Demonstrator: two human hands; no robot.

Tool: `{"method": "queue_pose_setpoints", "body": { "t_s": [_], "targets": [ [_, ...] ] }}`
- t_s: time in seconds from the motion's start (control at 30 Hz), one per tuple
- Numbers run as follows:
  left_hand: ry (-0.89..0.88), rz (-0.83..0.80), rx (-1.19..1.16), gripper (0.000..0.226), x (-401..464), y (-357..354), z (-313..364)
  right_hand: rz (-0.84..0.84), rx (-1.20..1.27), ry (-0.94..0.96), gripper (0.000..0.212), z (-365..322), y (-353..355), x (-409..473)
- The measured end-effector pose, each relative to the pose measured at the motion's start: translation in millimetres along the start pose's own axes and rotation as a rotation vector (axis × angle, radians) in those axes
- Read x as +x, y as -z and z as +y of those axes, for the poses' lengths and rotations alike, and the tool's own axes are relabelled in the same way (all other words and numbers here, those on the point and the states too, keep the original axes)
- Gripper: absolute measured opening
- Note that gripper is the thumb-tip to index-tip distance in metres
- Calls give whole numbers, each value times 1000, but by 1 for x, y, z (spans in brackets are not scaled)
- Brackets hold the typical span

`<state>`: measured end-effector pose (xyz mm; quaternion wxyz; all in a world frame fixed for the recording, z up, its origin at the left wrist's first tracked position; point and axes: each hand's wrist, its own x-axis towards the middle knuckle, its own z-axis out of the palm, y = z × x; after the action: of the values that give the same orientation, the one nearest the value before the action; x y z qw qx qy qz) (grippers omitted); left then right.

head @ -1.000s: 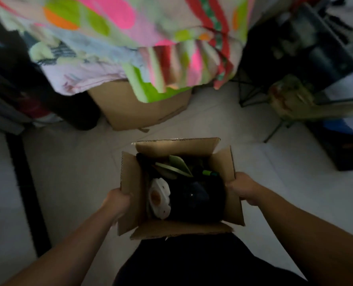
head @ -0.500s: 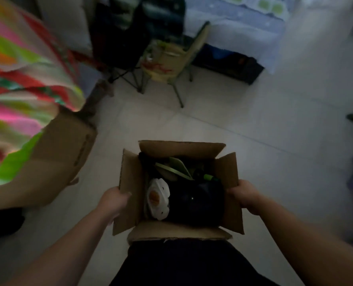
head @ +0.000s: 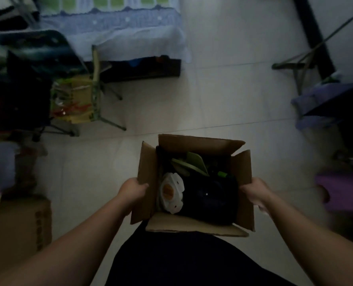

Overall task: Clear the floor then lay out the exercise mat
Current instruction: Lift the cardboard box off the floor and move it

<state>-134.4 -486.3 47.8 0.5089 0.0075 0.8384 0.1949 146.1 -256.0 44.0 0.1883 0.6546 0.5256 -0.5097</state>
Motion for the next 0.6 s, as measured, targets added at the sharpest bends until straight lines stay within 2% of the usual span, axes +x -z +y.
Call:
{"method": "queue_pose_setpoints", "body": {
  "t_s": [0.13, 0.27, 0.37, 0.47, 0.6],
  "targets": [
    [-70, -49, 54, 5, 44, 24, 62, 59, 80, -41, 12, -44, 13, 15],
    [-82, -81, 62, 12, 80, 58, 118, 73, 144, -55, 7, -100, 25, 28],
    [-105, -62, 99, 8, 100, 82, 163, 82, 199, -43, 9, -139, 36, 41],
    [-108, -36, 131, 15, 118, 95, 205, 85, 243, -43, 11, -170, 48, 57],
    [-95, -64, 179, 14, 142, 96, 267, 107, 268, -57, 18, -203, 76, 88]
  ]
}}
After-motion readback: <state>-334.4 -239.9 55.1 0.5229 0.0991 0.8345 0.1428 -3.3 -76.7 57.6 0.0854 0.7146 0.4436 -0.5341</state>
